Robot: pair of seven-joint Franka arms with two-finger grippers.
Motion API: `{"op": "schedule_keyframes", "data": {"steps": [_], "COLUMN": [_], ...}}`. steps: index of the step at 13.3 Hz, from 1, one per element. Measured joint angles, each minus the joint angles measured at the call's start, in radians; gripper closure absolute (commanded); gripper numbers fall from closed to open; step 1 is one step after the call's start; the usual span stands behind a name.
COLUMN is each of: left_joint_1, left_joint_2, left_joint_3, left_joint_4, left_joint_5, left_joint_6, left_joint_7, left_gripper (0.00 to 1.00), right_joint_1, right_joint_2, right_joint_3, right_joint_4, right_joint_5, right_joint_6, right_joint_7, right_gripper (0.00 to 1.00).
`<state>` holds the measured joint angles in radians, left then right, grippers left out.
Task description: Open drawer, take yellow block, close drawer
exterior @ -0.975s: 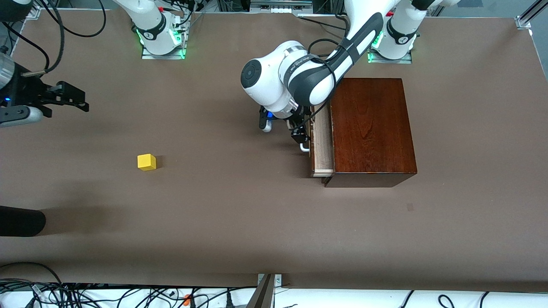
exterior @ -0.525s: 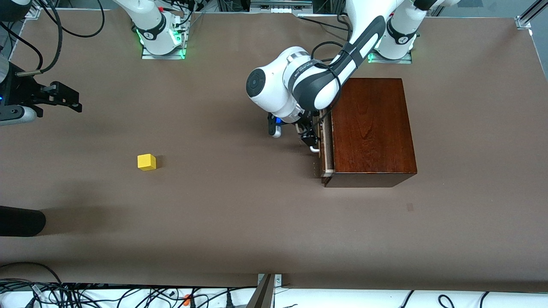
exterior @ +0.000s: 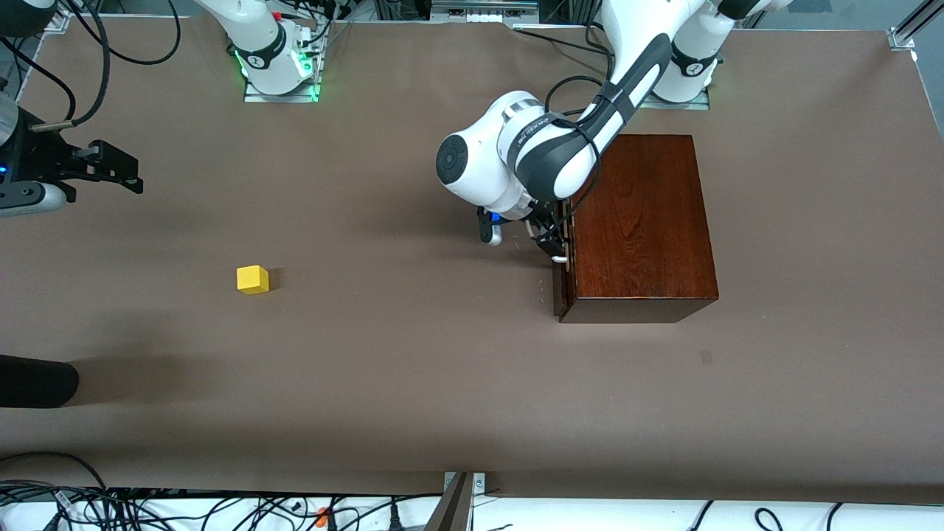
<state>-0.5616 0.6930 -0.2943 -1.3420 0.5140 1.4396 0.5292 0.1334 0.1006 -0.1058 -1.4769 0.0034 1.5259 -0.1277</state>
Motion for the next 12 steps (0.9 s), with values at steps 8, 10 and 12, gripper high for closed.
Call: {"op": "schedule_keyframes", "data": {"steps": [8,10,12], "left_joint_1": [-0.124,-0.119,-0.098], "left_joint_2": [-0.017,-0.037,-0.091], "left_joint_3": [-0.025,-0.024,-0.016], "left_joint_4": [0.108,0.164,0.206], "left_joint_5": [-0.03,-0.072,-0.09], "left_joint_6": [0.046,0.046,0.043], "left_joint_7": [-0.55,-0.734,-0.831], "left_gripper": [0.0,0.0,0.0], "right_joint_1": [0.0,0.0,0.0], "right_joint_2": [0.0,0.0,0.0], "right_joint_3": [0.0,0.0,0.001], "right_joint_4": [0.0,0.001,0.001], "right_joint_5": [-0.001,-0.001,-0.001], "right_joint_6": [0.0,0.0,0.0], "right_joint_7": [0.0,0.0,0.0], "right_gripper": [0.0,0.0,0.0]}}
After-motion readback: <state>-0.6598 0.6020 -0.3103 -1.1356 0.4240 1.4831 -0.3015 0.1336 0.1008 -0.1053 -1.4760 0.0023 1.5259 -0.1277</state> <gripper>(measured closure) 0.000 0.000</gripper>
